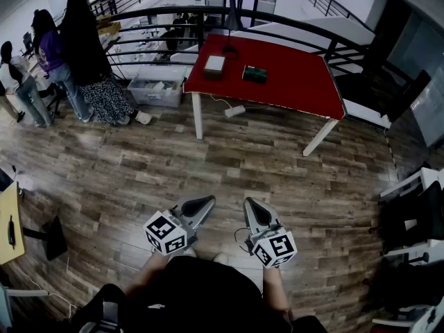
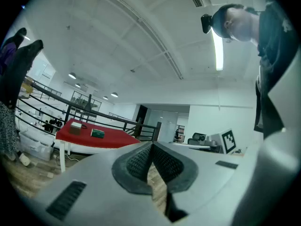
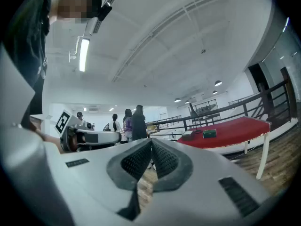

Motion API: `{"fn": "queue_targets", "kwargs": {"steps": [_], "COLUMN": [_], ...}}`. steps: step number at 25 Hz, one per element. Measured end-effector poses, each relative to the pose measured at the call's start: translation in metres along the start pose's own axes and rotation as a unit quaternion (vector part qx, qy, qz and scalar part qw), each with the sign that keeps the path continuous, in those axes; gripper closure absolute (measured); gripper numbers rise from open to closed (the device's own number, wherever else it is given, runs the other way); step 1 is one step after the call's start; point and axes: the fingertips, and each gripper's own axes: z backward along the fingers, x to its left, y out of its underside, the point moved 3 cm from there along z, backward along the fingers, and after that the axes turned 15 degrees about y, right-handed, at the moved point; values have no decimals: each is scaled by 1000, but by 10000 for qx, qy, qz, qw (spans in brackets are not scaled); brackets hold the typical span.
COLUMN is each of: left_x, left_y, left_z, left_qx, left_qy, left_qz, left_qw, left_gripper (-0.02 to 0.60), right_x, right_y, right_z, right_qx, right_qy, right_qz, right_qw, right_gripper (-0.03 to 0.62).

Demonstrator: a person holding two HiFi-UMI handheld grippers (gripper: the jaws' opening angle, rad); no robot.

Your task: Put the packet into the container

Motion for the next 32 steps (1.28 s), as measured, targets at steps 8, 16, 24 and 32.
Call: {"fn": "queue_targets", "kwargs": {"steps": [8,16,24,32], "left_x": [-6,46,138,239], "left_y": [27,15,-13,-49], "left_z": [-32,-55,-78,-83], "left_qx": [282,231,89,43], "left_qy": [-77,-197,-118,47], "left_qz": [-157,-159,-140,-52], "left_qw": [9994,9994,9998,10000], "left_gripper": [578,578,578,578], "right_x": [-31,-60,-81,-84], "right_y": [11,12,-1,-22], "right_z": [-5,-52,-146,-251], "right_qx": [128,207,210,187], "right_qy": [-117,-124,-102,-10], "right_qz": [-35,-60,33,200], "right_qw": [9998,9997,9997,9996], "right_gripper": [572,572,572,572]}}
